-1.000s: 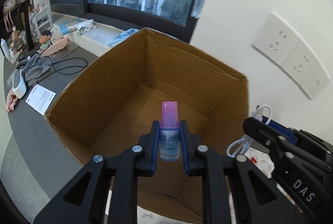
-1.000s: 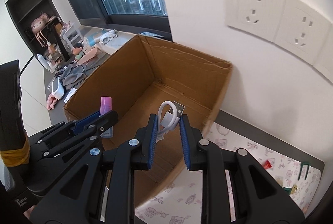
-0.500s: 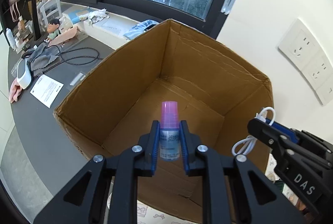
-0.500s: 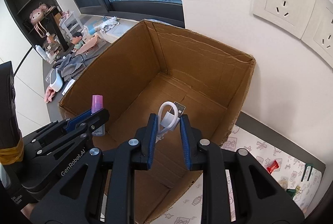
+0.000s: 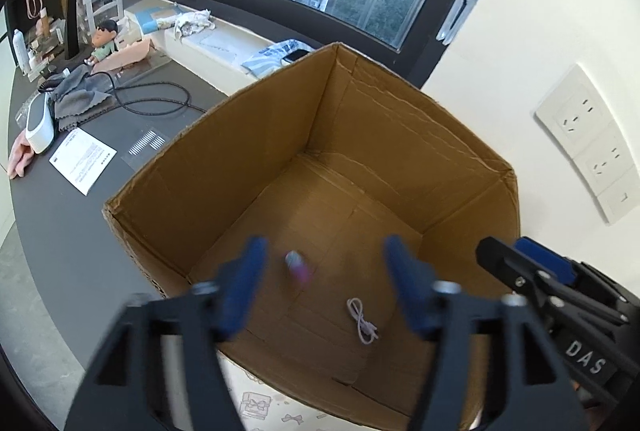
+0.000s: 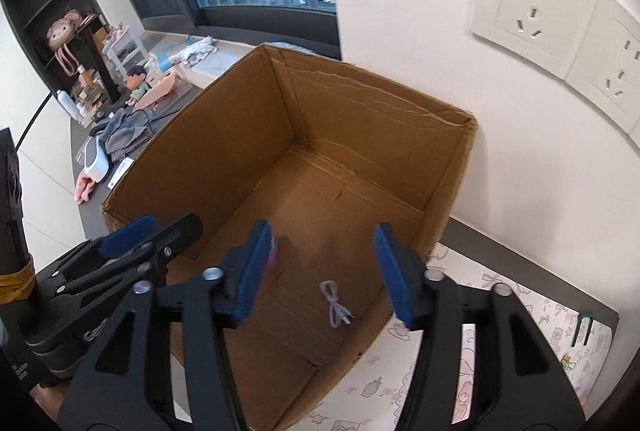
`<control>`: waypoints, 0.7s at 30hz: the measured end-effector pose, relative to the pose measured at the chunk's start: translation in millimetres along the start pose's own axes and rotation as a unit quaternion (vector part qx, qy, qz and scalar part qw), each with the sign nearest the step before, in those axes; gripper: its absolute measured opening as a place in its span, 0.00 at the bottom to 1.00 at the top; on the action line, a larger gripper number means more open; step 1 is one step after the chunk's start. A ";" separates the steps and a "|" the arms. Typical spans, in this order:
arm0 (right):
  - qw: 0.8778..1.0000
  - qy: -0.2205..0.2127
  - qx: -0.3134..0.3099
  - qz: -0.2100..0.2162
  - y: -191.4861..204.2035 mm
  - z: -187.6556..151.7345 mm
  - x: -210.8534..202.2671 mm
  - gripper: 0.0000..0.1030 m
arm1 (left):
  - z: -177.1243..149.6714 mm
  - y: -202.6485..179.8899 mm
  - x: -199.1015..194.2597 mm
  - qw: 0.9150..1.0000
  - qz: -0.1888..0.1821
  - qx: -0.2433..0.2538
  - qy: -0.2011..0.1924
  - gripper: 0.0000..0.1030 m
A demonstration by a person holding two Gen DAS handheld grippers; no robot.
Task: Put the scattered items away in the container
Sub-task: 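Open both tools to drop the spray bottle and cable into the box, then move both tools back over the mat toward the green stool and binder clip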
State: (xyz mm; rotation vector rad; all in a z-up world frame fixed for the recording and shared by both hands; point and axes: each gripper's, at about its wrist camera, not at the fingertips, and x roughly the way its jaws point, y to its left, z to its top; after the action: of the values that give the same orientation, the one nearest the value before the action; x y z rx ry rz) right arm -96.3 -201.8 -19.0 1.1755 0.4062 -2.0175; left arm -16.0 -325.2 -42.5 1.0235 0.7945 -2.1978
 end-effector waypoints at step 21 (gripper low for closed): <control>0.998 -0.033 0.045 -0.043 -55.9 -21.7 -42.4 1.00 | -8.0 -40.5 -18.2 0.999 0.017 0.043 -0.009 0.90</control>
State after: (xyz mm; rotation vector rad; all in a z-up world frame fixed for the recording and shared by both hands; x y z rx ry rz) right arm -112.1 -132.7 0.0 1.1588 0.3407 -2.1619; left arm -31.3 -288.5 -21.2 1.0501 0.6745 -2.2262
